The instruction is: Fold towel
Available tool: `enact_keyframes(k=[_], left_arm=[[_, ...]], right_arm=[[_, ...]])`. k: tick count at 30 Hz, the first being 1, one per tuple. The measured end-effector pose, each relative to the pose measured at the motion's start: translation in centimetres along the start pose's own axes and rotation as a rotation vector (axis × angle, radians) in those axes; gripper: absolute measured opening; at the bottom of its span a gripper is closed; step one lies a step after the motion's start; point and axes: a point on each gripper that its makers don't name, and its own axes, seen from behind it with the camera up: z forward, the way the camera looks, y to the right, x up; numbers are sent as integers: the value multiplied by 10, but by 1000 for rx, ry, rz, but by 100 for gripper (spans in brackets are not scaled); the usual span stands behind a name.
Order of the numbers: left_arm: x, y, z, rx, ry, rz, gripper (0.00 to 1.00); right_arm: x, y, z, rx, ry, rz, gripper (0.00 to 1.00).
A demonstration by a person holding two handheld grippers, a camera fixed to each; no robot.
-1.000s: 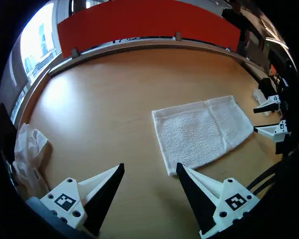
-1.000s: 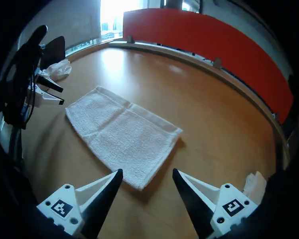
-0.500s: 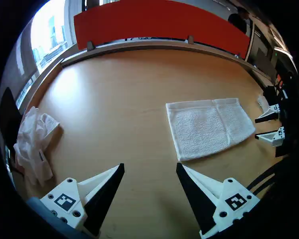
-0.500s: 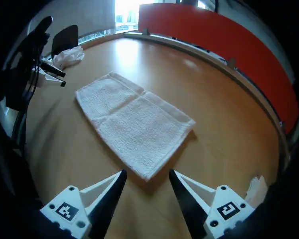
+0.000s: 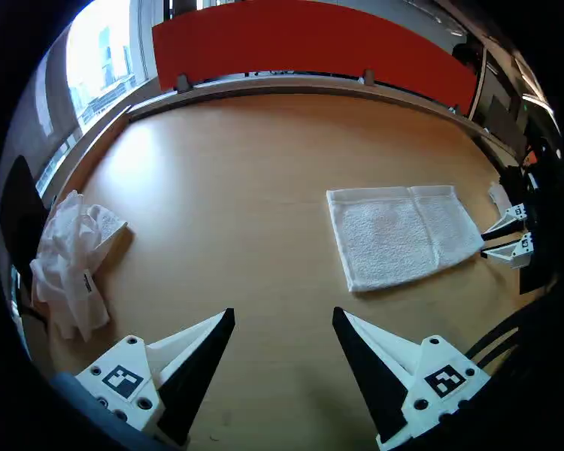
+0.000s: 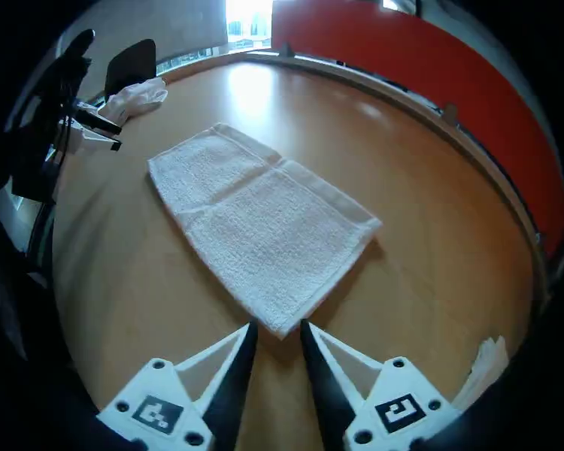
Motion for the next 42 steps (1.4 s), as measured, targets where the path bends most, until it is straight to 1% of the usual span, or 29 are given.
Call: enact_keyframes(k=[1,7,9,17,21,24,33,42], left_arm=[[0,0,0,1,0,-2,97],[-3,-2,-2,3,-4,-9,97],[-4,-3,-2,3,-5,-9,97],[-3,-7,-4,11,-6,-10,97],[-2,-9,-5,15,-6,-14,97],[-1,-10,-6,16,-5,-17,97],[3,-10,-7,17,-2,-15,97],[11,-7,-8,11,10,-20,97]], right_arm=[[0,0,0,0,1,0,36],[3,1,-1,-3,11,-6,10],[3,3,-1,-10,13,-9,6],[15,3,-8,-16,38,6,5],[27,4,-15,-25,58,12,5],[39,7,-23,-38,73,6,5],[84,17,-55,-88,128,-58,5],[114,28,-87,-130,166,-106,5]])
